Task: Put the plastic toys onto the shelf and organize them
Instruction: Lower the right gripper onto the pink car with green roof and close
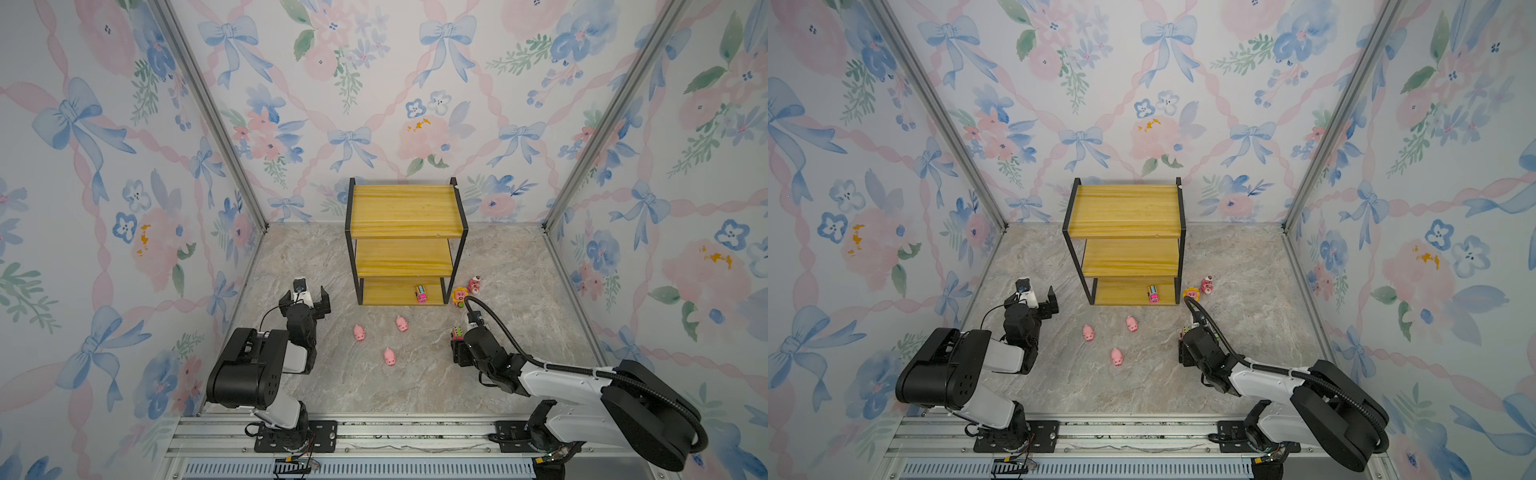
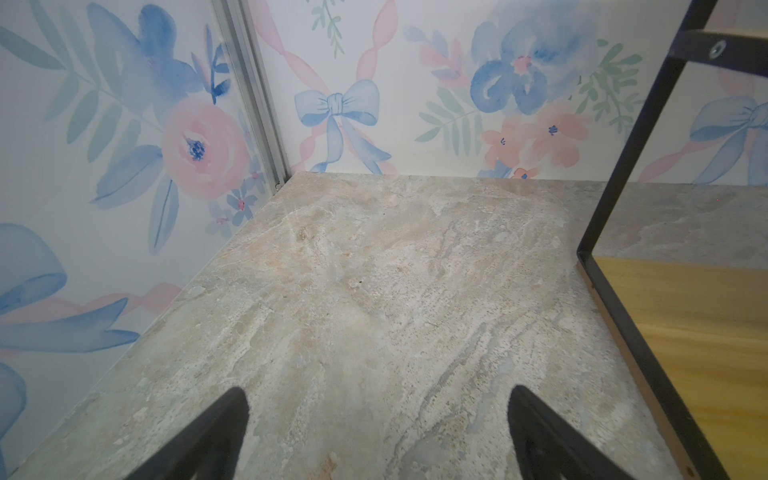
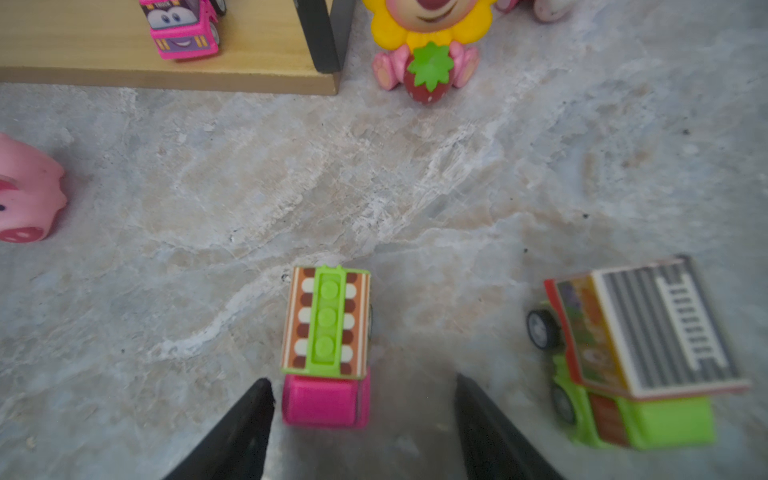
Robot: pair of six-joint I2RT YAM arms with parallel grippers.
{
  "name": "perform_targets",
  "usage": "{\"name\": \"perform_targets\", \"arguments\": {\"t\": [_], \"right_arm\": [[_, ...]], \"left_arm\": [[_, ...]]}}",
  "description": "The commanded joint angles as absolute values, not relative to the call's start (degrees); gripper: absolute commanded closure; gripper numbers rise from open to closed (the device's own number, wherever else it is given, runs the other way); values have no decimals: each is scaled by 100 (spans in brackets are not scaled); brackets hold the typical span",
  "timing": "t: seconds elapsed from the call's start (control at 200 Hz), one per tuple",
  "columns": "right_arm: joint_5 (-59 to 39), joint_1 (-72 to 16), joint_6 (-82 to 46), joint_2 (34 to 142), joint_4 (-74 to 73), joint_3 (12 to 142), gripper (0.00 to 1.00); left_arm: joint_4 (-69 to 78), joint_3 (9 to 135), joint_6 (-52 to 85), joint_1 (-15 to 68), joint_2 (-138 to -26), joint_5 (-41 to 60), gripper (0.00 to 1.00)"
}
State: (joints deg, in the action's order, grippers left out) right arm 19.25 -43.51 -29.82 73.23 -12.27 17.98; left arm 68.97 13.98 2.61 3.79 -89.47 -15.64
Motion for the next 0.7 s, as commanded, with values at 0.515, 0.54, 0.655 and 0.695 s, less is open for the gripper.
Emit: {"name": "perform_targets", "arguments": {"t": [0.515,0.54,0.655,0.695], "right_arm": [[1890,-4297,-2864,7921,-1715,2075,41],[1889,-4296,-2865,7919,-1704,2062,42],[1916,-4296,-2887,7884,-1693,2008,47],[1916,-4299,-2900,7884,-1698,1983,48]], "left_arm": [[6964,1345,272,396,-8956,-1564,2],[6964,1339,271,398,-8957,-1563,2],[6968,1343,272,397,-8957,-1562,2],[6967,1344,270,398,-8957,-1564,2]]}}
